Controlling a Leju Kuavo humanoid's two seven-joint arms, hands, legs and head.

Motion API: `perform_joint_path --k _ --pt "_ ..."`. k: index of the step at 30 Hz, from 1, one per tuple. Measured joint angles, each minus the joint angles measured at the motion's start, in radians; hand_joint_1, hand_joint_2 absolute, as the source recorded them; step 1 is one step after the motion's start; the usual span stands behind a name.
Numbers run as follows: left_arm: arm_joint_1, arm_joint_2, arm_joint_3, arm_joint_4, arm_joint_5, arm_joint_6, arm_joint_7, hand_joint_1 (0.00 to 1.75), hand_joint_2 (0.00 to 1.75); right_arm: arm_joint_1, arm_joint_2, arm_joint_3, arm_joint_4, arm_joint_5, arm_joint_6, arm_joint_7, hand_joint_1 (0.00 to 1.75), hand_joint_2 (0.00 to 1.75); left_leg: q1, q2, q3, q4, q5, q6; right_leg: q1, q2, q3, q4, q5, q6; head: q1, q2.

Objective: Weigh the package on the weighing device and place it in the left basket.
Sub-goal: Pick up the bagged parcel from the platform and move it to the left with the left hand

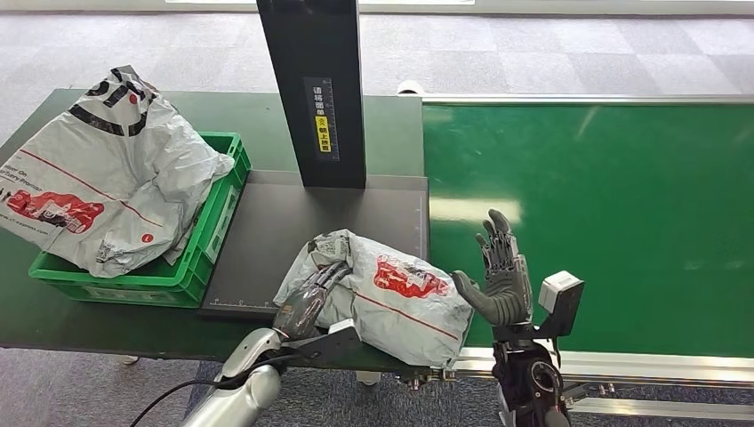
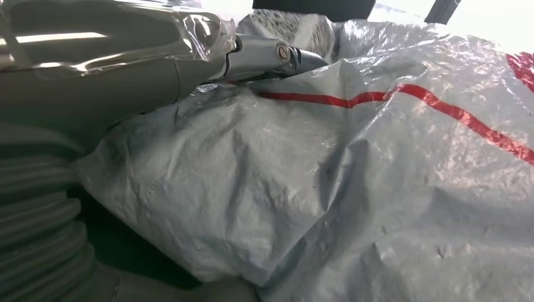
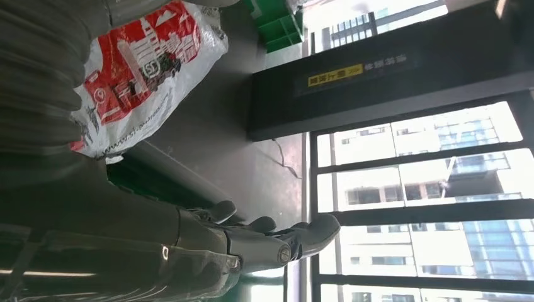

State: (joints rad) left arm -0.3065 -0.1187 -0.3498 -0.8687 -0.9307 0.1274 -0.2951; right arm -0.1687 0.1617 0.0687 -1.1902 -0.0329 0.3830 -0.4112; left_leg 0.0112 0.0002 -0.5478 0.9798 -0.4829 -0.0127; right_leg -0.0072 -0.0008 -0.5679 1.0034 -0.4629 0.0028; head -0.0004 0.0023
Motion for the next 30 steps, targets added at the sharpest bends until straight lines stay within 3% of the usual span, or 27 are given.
perform_joint_path --k 11,15,25,30 --pt "0.084 -0.016 0.107 -0.098 0.233 0.119 -0.135 1.75 1.75 0.012 0.003 -0.02 0.073 0.021 -0.07 0.042 0.0 1.75 0.0 0.001 -0.001 0.0 0.0 0.0 0.0 0.001 -0.002 0.0 0.0 0.0 0.0 0.0" --pt "0.116 -0.023 0.154 -0.163 0.372 0.11 -0.181 1.75 1.75 0.012 0.003 -0.021 0.082 0.012 -0.075 0.044 0.0 1.75 0.0 0.001 -0.004 0.0 0.0 0.0 0.001 0.001 -0.005 0.0 0.0 0.0 0.0 0.0" --pt "0.15 -0.03 0.201 -0.235 0.434 0.112 -0.207 1.72 1.75 0.011 0.003 -0.02 0.096 0.006 -0.081 0.047 0.0 1.75 0.0 0.001 -0.006 0.0 0.0 0.0 0.0 0.001 -0.007 0.0 0.0 0.0 0.0 0.0" --pt "0.168 -0.037 0.225 -0.282 0.574 0.145 -0.279 1.75 1.75 0.015 0.003 -0.015 0.097 -0.012 -0.084 0.048 0.0 1.75 0.0 0.001 -0.006 0.0 0.0 0.0 0.001 0.001 -0.007 0.0 0.0 0.0 0.0 0.0"
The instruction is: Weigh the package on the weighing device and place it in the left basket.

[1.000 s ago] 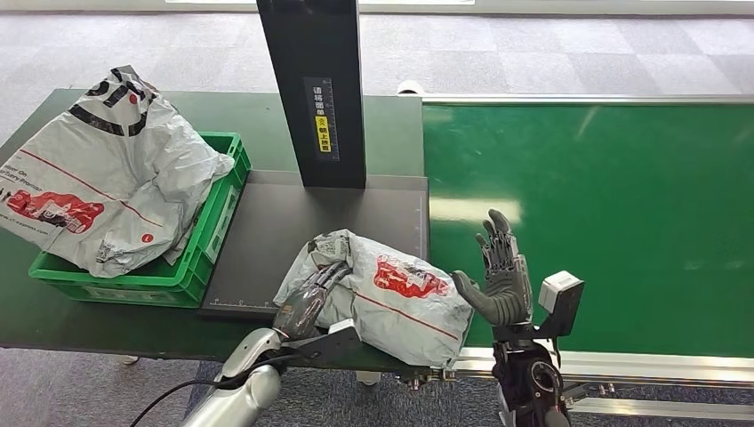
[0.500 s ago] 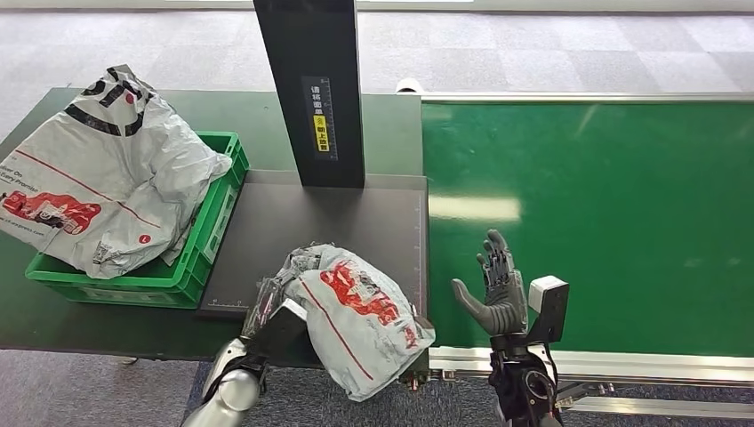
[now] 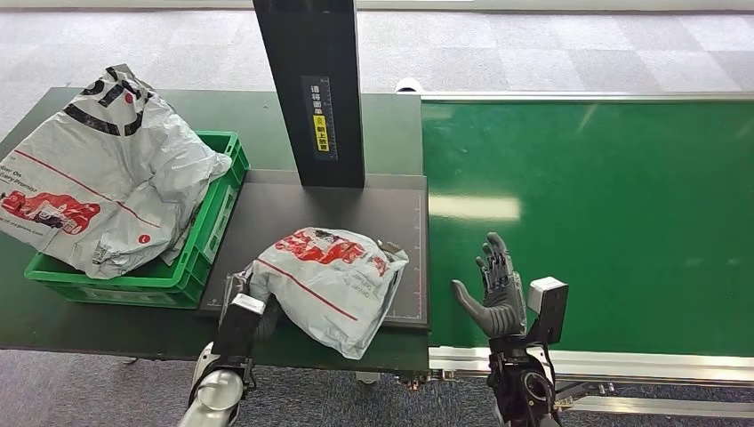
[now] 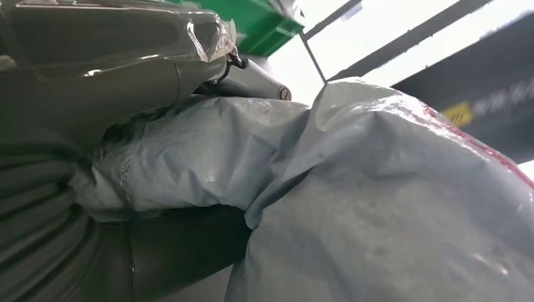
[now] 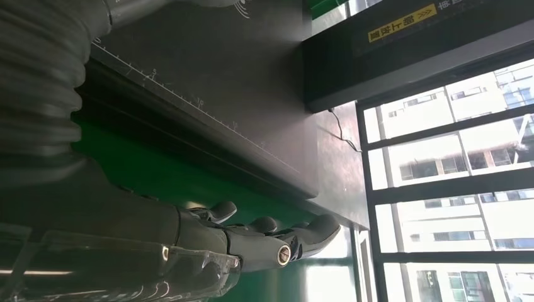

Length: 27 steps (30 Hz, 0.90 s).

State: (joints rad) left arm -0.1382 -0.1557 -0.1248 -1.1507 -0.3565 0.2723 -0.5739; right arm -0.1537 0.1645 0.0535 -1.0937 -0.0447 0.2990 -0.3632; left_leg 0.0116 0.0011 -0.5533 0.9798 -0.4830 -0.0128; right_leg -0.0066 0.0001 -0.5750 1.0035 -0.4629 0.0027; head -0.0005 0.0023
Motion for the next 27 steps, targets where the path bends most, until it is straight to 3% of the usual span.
perform_joint_path --k 7,11,13,15,21,27 --pt "0.03 -0.005 0.018 -0.133 0.138 0.063 -0.097 1.75 1.75 0.002 0.0 0.011 0.0 -0.02 -0.003 -0.005 0.0 1.75 0.0 0.0 0.0 0.0 0.0 0.0 0.0 0.0 0.0 0.0 0.0 0.0 0.0 0.0" --pt "0.051 0.002 0.013 -0.266 0.123 0.252 -0.123 1.75 1.75 0.004 0.0 0.021 0.0 -0.023 -0.001 -0.017 0.0 1.75 0.0 0.0 0.0 0.0 0.0 0.0 0.0 0.0 0.0 0.0 0.0 0.0 0.0 0.0" --pt "0.051 0.011 0.014 -0.323 0.048 0.358 -0.125 1.75 1.75 0.006 0.0 0.026 0.0 -0.022 -0.001 -0.019 0.0 1.75 0.0 0.0 0.0 0.0 0.0 0.0 0.0 0.0 0.0 0.0 0.0 0.0 0.0 0.0" --pt "0.047 0.012 0.032 -0.359 -0.07 0.405 -0.126 1.75 1.75 0.01 0.0 0.031 -0.001 -0.021 -0.005 -0.022 0.0 1.75 0.0 0.0 0.0 0.0 0.0 0.0 0.0 0.0 0.0 0.0 0.0 0.0 0.0 0.0" --pt "-0.021 -0.027 0.201 -0.411 -0.399 0.419 -0.127 1.75 1.75 0.027 -0.001 0.039 -0.006 -0.025 -0.02 -0.027 0.0 1.75 0.0 0.0 0.0 0.0 0.0 0.0 0.0 0.0 0.0 0.0 0.0 0.0 0.0 0.0" --pt "-0.095 -0.052 0.355 -0.467 -0.538 0.419 -0.127 1.74 1.75 0.041 -0.006 0.043 -0.019 -0.037 -0.027 -0.027 0.0 1.75 0.0 0.0 0.0 0.0 0.0 0.0 0.0 0.0 0.0 0.0 0.0 0.0 0.0 0.0"
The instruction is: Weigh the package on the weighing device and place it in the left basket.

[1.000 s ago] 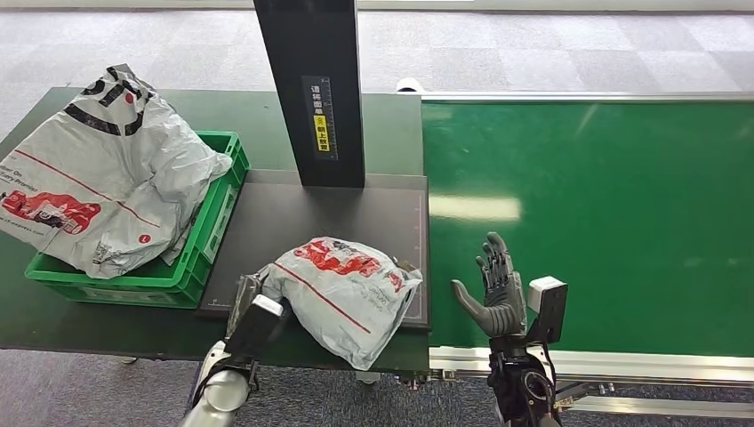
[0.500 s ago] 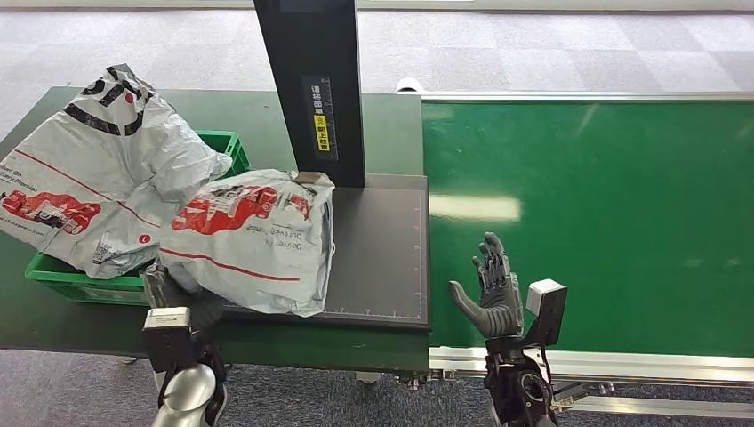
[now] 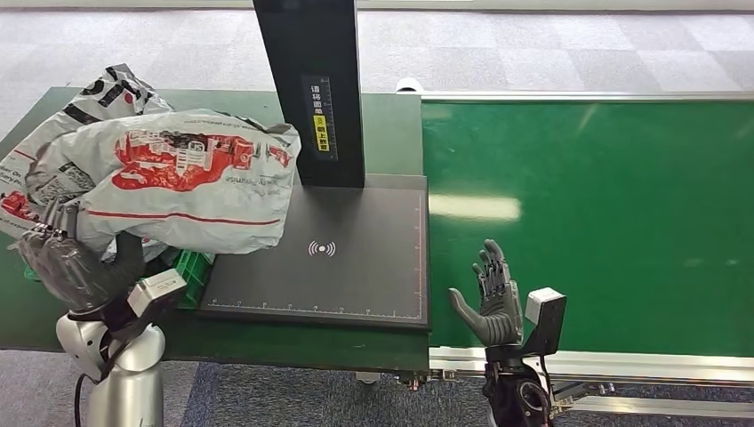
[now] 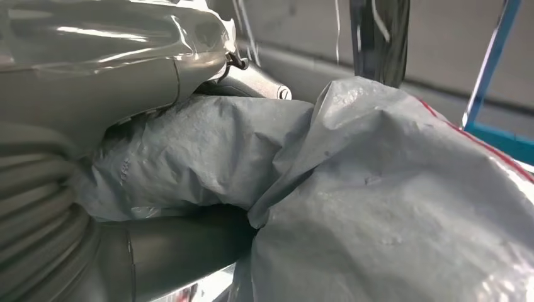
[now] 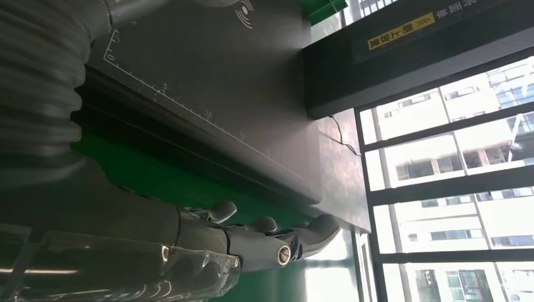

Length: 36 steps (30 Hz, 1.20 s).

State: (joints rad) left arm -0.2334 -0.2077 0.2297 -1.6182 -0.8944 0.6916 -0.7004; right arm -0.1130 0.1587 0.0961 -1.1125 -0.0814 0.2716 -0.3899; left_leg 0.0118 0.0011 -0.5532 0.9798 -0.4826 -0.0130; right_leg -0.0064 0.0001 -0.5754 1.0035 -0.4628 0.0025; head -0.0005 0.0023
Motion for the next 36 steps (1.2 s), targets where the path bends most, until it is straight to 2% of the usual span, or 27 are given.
perform_joint_path --k 2,4,5,8,9,10,14,21,24,26,28,32,36 --pt "-0.022 -0.005 0.032 0.008 -0.036 0.0 0.004 1.71 1.75 0.003 -0.002 0.0 -0.005 -0.003 0.0 0.002 0.0 1.75 0.0 0.0 0.0 0.0 0.0 0.0 0.0 0.0 -0.001 0.0 0.0 0.0 0.0 0.0" --pt "-0.058 -0.004 0.055 0.071 -0.119 -0.016 0.056 1.72 1.75 0.007 -0.003 -0.001 -0.014 -0.004 0.0 0.004 0.0 1.75 0.0 -0.001 0.0 0.0 0.0 0.0 0.0 -0.001 -0.001 0.0 0.0 0.0 0.0 0.0" --pt "-0.081 0.006 0.058 0.128 -0.176 -0.039 0.128 1.74 1.75 0.01 -0.004 -0.001 -0.021 -0.002 0.0 0.006 0.0 1.75 0.0 -0.001 0.0 0.0 0.0 0.0 0.0 -0.002 0.0 0.0 0.0 0.0 0.0 0.0" --pt "-0.141 0.055 0.026 0.331 -0.258 -0.166 0.465 1.75 1.75 0.017 -0.005 -0.003 -0.038 0.017 0.006 0.013 0.0 1.75 0.0 0.002 0.001 0.0 0.001 0.0 0.0 0.001 0.0 0.0 0.002 -0.002 0.0 0.0" --pt "-0.153 0.069 0.011 0.391 -0.238 -0.203 0.548 1.75 1.75 0.018 -0.005 -0.004 -0.04 0.025 0.01 0.014 0.0 1.75 0.0 0.004 0.001 0.0 0.001 0.0 0.0 0.002 0.0 0.0 0.002 -0.003 0.0 0.0" --pt "-0.162 0.082 -0.001 0.445 -0.209 -0.229 0.595 1.75 1.75 0.019 -0.005 -0.006 -0.04 0.031 0.014 0.015 0.0 1.75 0.0 0.005 0.001 0.0 0.001 0.0 0.0 0.003 -0.001 0.0 0.003 -0.003 0.0 0.0" --pt "-0.186 0.115 -0.035 0.592 -0.14 -0.285 0.636 1.72 1.75 0.019 -0.004 -0.01 -0.04 0.046 0.019 0.015 0.0 1.75 0.0 0.004 0.0 0.0 0.001 0.0 0.0 0.003 -0.001 0.0 0.002 -0.003 0.0 0.0" --pt "-0.263 0.158 -0.077 0.709 -0.106 -0.403 0.723 1.75 1.75 0.012 0.0 -0.015 -0.038 0.063 0.025 0.02 0.0 1.75 0.0 -0.006 0.004 -0.001 0.001 0.0 0.0 -0.005 0.008 0.0 -0.001 -0.001 0.0 0.0" --pt "-0.275 0.172 -0.08 0.741 -0.063 -0.347 0.707 1.75 1.75 0.009 0.004 -0.016 -0.038 0.064 0.025 0.026 0.0 1.75 0.0 -0.006 0.008 -0.001 0.001 0.0 0.0 -0.005 0.011 0.0 0.0 -0.003 0.0 0.0" --pt "-0.271 0.176 -0.067 0.752 0.019 -0.277 0.637 1.75 1.75 0.01 0.006 -0.018 -0.039 0.062 0.024 0.033 0.0 1.75 0.0 -0.004 0.008 -0.001 0.003 -0.002 0.0 -0.004 0.01 0.0 0.002 -0.004 0.0 0.0" --pt "-0.26 0.176 -0.043 0.752 0.152 -0.245 0.542 1.75 1.75 0.014 0.006 -0.021 -0.043 0.057 0.021 0.038 0.0 1.75 0.001 -0.001 0.007 -0.001 0.005 -0.002 0.001 -0.002 0.007 0.0 0.004 -0.005 0.0 0.0" --pt "-0.242 0.174 0.005 0.729 0.452 -0.272 0.38 1.75 1.75 0.019 0.006 -0.023 -0.048 0.045 0.017 0.043 0.0 1.75 0.001 -0.001 0.004 -0.001 0.006 -0.002 0.001 -0.002 0.004 0.001 0.004 -0.005 0.0 0.0" --pt "-0.241 0.175 0.035 0.718 0.57 -0.285 0.337 1.75 1.75 0.018 0.006 -0.022 -0.048 0.041 0.015 0.043 0.0 1.75 0.001 0.0 0.001 -0.001 0.005 -0.003 0.001 -0.001 0.001 0.001 0.004 -0.004 0.0 0.0"
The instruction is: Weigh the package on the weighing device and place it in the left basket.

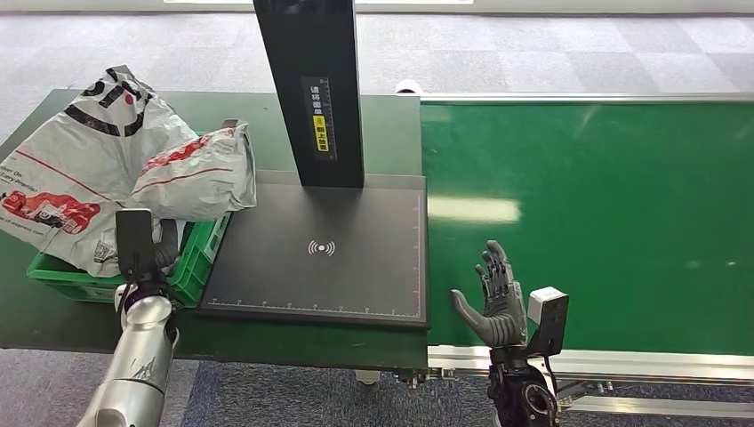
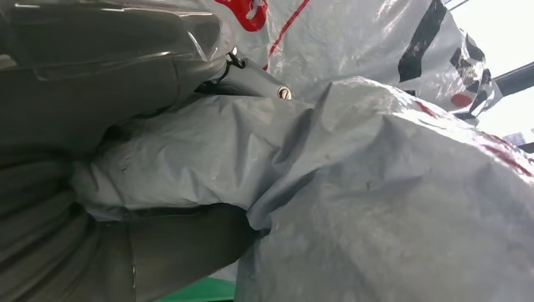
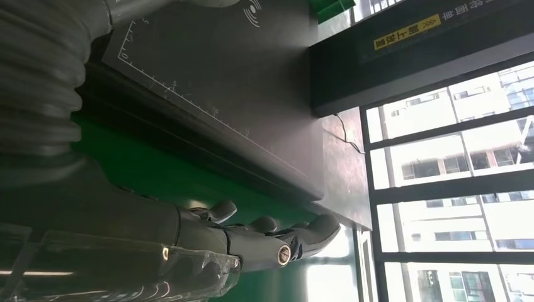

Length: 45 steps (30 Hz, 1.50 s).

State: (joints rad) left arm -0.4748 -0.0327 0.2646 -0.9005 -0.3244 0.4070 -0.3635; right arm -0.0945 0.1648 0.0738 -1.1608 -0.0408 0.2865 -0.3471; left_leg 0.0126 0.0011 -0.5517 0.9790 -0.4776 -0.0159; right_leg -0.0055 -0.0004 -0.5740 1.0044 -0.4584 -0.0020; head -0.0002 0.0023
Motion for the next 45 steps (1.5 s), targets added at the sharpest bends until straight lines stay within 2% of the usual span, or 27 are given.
perform_joint_path --k 4,6,8,11,12,14,16,18,19,22,26,32,36,40,45 --pt "-0.004 0.016 0.015 0.011 -0.003 0.057 0.005 1.75 1.75 -0.001 0.0 0.003 0.0 -0.006 -0.004 0.0 0.0 1.75 0.0 0.003 0.0 0.0 0.0 0.0 0.0 0.003 -0.002 0.0 0.0 0.0 0.0 0.0" --pt "-0.017 0.032 0.011 0.037 -0.059 0.081 0.049 1.75 1.75 -0.002 -0.001 0.004 0.0 -0.01 -0.007 0.0 0.0 1.75 0.0 0.003 0.0 -0.001 0.0 0.0 0.0 0.003 -0.002 0.0 0.0 0.0 0.0 0.0" --pt "-0.041 0.053 -0.009 0.08 -0.178 0.074 0.156 1.75 1.75 -0.004 -0.001 0.005 0.0 -0.011 -0.009 0.0 0.0 1.75 0.0 0.003 0.001 -0.002 0.0 0.0 0.0 0.003 -0.001 0.0 0.0 0.0 0.0 0.0" --pt "-0.09 0.089 -0.053 0.162 -0.377 0.006 0.357 1.62 1.75 -0.013 -0.001 0.007 0.005 -0.012 0.001 0.001 0.0 1.75 0.0 0.004 0.004 -0.004 -0.001 -0.001 0.0 0.003 0.002 0.0 0.0 -0.001 0.0 0.0" --pt "-0.106 0.101 -0.064 0.192 -0.423 -0.022 0.407 1.45 1.75 -0.019 0.0 0.009 0.009 -0.012 0.007 0.002 0.0 1.75 0.0 0.004 0.005 -0.004 -0.001 -0.001 -0.001 0.004 0.002 0.0 0.0 -0.001 0.0 0.0" --pt "-0.136 0.119 -0.082 0.245 -0.48 -0.061 0.467 1.0 1.75 -0.029 0.0 0.013 0.017 -0.012 0.015 0.002 0.0 1.75 0.0 0.004 0.007 -0.006 0.0 -0.002 -0.001 0.004 0.004 0.0 0.0 -0.001 0.0 0.0" --pt "-0.156 0.128 -0.093 0.286 -0.515 -0.071 0.492 0.41 1.75 -0.036 0.0 0.016 0.023 -0.01 0.016 0.002 0.0 1.75 0.0 0.003 0.01 -0.007 0.0 -0.002 -0.001 0.003 0.007 0.0 0.0 -0.002 0.0 0.0" --pt "-0.169 0.136 -0.099 0.317 -0.541 -0.066 0.502 0.07 1.75 -0.04 0.001 0.017 0.026 -0.009 0.016 0.003 0.0 1.75 0.0 0.002 0.014 -0.009 0.0 -0.003 -0.001 0.002 0.01 0.0 0.0 -0.003 0.0 0.0" --pt "-0.174 0.14 -0.1 0.328 -0.551 -0.058 0.505 0.02 1.75 -0.04 0.002 0.017 0.026 -0.009 0.016 0.004 0.0 1.75 0.0 0.002 0.015 -0.009 0.0 -0.003 -0.001 0.002 0.011 0.0 -0.001 -0.003 0.0 0.0" --pt "-0.181 0.146 -0.1 0.35 -0.565 -0.014 0.498 0.0 1.75 -0.039 0.003 0.017 0.026 -0.008 0.014 0.007 0.0 1.75 0.0 0.002 0.017 -0.01 0.001 -0.004 -0.001 0.003 0.011 0.0 0.0 -0.005 0.0 0.0" --pt "-0.183 0.147 -0.079 0.359 -0.56 0.047 0.445 0.0 1.75 -0.034 0.003 0.016 0.023 -0.009 0.006 0.012 0.0 1.75 0.0 0.002 0.018 -0.011 0.003 -0.006 0.0 0.003 0.011 0.0 0.001 -0.007 0.0 0.0" --pt "-0.183 0.143 -0.049 0.359 -0.548 0.063 0.395 0.0 1.75 -0.027 0.003 0.015 0.016 -0.011 -0.002 0.015 0.0 1.75 0.0 0.001 0.017 -0.012 0.004 -0.007 0.0 0.002 0.009 0.0 0.001 -0.007 0.0 0.0" --pt "-0.177 0.13 -0.029 0.349 -0.511 0.064 0.316 0.0 1.75 -0.018 0.003 0.014 0.011 -0.013 -0.008 0.019 0.0 1.75 0.0 0.001 0.017 -0.012 0.004 -0.007 -0.001 0.002 0.009 0.0 0.001 -0.007 0.0 0.0" --pt "-0.141 0.102 -0.023 0.278 -0.469 -0.007 0.252 0.0 1.75 -0.012 0.003 0.013 0.007 -0.014 -0.007 0.023 0.0 1.75 -0.001 0.001 0.015 -0.011 0.004 -0.007 -0.001 0.001 0.007 0.0 0.001 -0.007 0.0 0.0" --pt "-0.062 0.081 -0.06 0.111 -0.499 -0.088 0.294 0.0 1.75 -0.009 0.003 0.009 0.007 -0.006 0.002 0.021 0.0 1.75 -0.001 -0.002 0.009 -0.011 0.005 -0.006 -0.001 -0.001 0.002 0.0 0.001 -0.006 0.0 0.0"
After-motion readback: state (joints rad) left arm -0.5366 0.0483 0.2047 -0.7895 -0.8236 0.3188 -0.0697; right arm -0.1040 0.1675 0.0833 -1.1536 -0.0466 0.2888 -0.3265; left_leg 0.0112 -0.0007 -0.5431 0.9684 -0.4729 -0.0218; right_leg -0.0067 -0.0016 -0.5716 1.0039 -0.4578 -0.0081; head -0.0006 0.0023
